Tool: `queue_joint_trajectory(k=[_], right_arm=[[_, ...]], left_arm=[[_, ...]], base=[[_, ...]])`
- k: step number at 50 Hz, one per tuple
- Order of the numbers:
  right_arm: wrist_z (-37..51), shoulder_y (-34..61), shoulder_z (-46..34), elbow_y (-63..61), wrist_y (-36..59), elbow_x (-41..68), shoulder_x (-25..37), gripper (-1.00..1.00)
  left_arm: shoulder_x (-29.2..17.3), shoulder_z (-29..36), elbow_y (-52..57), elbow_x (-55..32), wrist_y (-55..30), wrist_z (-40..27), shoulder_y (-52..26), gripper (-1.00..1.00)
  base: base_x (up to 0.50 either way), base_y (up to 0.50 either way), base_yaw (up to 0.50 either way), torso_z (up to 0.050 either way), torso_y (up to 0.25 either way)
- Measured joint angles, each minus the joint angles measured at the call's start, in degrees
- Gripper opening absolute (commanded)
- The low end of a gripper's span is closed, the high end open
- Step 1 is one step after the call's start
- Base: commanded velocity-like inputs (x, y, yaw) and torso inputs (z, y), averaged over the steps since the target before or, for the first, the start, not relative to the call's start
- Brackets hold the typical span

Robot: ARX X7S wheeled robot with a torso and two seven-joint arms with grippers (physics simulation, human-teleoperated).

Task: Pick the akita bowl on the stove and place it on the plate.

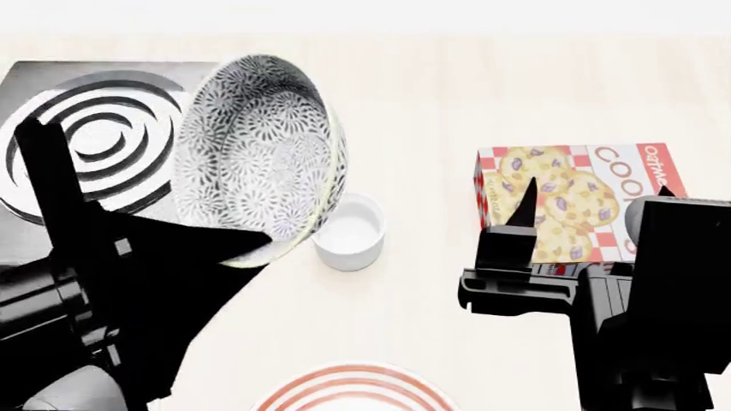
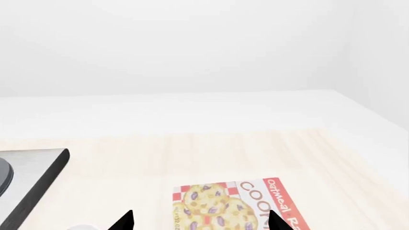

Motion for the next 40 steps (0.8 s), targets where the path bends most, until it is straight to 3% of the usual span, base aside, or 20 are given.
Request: queue_joint_trajectory(k=[20, 40], right_arm=[[0.6, 0.03, -0.03, 0.07, -0.16, 0.74, 0.26, 1.0], [1.14, -0.02, -0.02, 0.12, -0.36, 1.48, 0.55, 1.0]], left_arm=[[-4.59, 9.89, 3.69, 10.26, 8.82, 5.7, 3.81, -1.0], [-1.19, 15.36, 3.07, 15.58, 8.97, 8.75, 6.15, -1.0]], base=[[0.0, 0.0, 0.0, 0.0, 0.0], [0.0, 0.0, 0.0, 0.0, 0.001]])
